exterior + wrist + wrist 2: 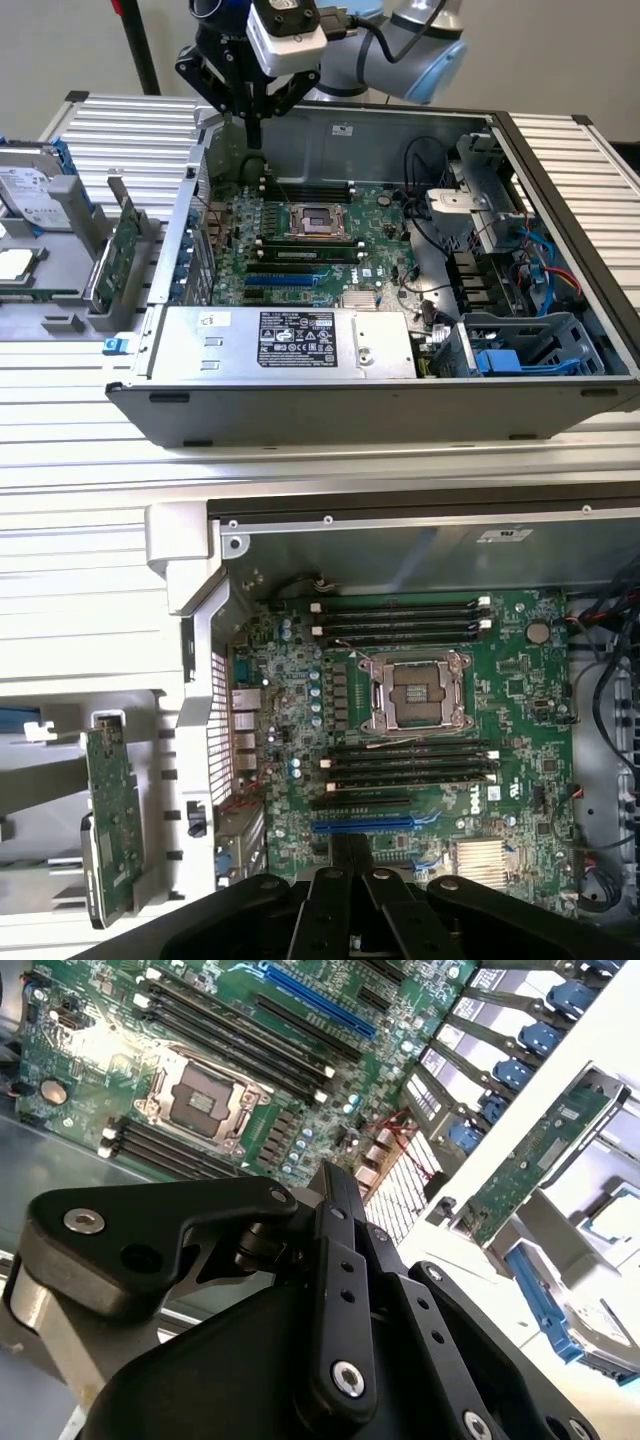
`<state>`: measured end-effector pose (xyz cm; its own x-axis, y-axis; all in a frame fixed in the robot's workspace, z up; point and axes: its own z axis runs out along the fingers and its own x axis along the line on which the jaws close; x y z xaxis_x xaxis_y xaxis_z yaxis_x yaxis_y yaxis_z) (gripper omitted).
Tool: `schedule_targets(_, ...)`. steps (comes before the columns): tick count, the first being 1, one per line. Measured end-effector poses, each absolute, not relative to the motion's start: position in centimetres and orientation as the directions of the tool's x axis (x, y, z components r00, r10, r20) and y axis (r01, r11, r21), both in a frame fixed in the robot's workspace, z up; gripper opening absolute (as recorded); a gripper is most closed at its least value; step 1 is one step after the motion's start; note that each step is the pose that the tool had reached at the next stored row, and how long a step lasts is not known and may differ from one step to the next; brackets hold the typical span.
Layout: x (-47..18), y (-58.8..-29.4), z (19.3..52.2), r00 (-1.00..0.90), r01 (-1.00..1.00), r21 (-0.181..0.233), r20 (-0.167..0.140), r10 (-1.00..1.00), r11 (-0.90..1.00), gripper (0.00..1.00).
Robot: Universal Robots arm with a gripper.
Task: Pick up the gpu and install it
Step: 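Reach for the gpu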
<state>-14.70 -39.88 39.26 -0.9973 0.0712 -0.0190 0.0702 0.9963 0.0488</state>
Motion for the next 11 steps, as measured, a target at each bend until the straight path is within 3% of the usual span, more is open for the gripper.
schedule_targets(11,-15.9,-39.9,39.3,-0.997,0.07,0.049,-0.019,0.071,0.996,0.0)
